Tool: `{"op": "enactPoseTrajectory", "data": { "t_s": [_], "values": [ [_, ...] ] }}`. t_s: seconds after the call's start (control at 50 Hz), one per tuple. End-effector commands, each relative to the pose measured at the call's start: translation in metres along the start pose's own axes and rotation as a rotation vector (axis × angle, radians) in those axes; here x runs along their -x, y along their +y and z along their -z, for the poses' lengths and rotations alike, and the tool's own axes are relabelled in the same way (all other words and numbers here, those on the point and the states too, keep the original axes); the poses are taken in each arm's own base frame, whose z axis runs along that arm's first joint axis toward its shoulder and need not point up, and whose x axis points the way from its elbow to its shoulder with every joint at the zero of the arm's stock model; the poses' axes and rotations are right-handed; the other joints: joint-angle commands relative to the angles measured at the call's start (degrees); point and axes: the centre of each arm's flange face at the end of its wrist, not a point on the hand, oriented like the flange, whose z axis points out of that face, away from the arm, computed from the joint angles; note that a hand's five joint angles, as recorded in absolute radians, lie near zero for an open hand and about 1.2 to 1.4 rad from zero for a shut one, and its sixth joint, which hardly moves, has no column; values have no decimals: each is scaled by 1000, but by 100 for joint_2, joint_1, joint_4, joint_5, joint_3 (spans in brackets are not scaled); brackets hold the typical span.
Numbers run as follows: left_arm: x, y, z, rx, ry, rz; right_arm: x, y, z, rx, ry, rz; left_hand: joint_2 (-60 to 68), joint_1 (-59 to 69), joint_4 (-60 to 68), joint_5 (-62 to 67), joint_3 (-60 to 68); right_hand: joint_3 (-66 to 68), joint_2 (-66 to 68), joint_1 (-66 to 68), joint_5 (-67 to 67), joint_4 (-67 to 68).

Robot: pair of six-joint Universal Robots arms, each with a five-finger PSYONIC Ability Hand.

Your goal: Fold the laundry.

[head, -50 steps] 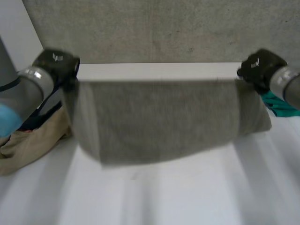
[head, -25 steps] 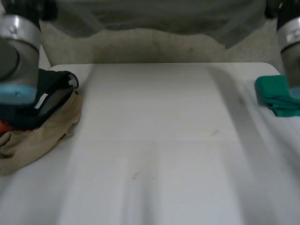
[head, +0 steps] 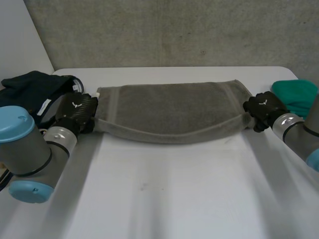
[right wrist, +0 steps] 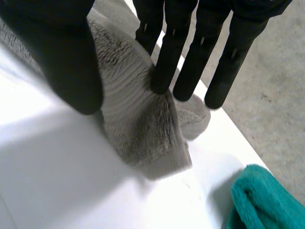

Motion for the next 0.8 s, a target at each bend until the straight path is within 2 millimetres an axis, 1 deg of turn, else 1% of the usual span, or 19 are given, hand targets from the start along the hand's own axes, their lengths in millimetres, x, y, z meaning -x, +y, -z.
{"op": "enactPoseTrajectory", "data": {
  "t_s": [0.02,0.1,0.22,0.3,0.34,0.36,0.38,0.46,0.52,0.54,0.56,0.62,0.64,0.7,0.72,0.78,0.8],
  "values": [
    [7,-9,0,-26,-22,12,-18,9,-8,15,42,-32,1131,1348,1109,1405,1165,-430,-402,-397,-379,-433],
    [11,-10,-1,-31,-32,16,-23,18,-12,45,37,-73,1131,1348,1109,1405,1165,-498,-471,-466,-447,-502],
    [12,-10,-1,-27,-30,21,-30,24,-14,95,16,-107,1131,1348,1109,1405,1165,-297,-270,-265,-246,-301],
    [11,-10,1,-22,-25,22,-31,25,-15,110,4,-124,1131,1348,1109,1405,1165,862,890,895,913,858],
    [11,-9,2,-12,-23,21,-31,25,-16,105,0,-120,1131,1348,1109,1405,1165,2086,2114,2119,2137,2083],
    [11,-9,2,-7,-21,20,-31,25,-16,103,0,-118,1131,1348,1109,1405,1165,2925,2953,2957,2976,2921],
    [11,-8,3,-2,-19,19,-31,25,-16,100,0,-119,1131,1348,1109,1405,1165,3418,3446,3451,3469,3414],
    [11,-7,10,40,-7,29,-31,24,-14,100,-1,-125,1131,1348,1109,1405,1165,3423,3451,3456,3474,3419],
    [12,-7,22,94,9,28,-32,22,-5,118,-11,-123,1131,1348,1109,1405,1165,3423,3451,3456,3474,3419],
    [12,-7,26,113,17,29,-32,21,-1,125,-16,-125,1131,1348,1109,1405,1165,3423,3451,3456,3474,3419],
    [13,-8,35,152,30,27,-32,20,7,144,-27,-122,1131,1348,1109,1405,1165,3423,3451,3456,3474,3419],
    [15,-11,51,211,59,10,-34,17,24,179,-47,-101,1131,1348,1109,1405,1165,3423,3451,3456,3474,3419],
    [15,-12,65,263,95,-12,-37,16,37,211,-59,-76,1131,1348,1109,1405,1165,3423,3451,3456,3474,3419],
    [14,-14,88,346,156,-56,-40,15,62,281,-97,-25,1131,1348,1109,1405,1165,3423,3451,3456,3474,3419],
    [14,-16,103,399,199,-85,-39,15,79,335,-139,20,1131,1348,1109,1405,1165,3423,3451,3456,3474,3419],
    [14,-19,126,482,266,-117,-36,16,107,423,-225,85,1131,1348,1109,1405,1165,3423,3451,3456,3474,3419],
    [12,-20,138,531,310,-124,-34,17,123,466,-288,129,1131,1348,1109,1405,1165,3423,3451,3456,3474,3419]
  ]
}}
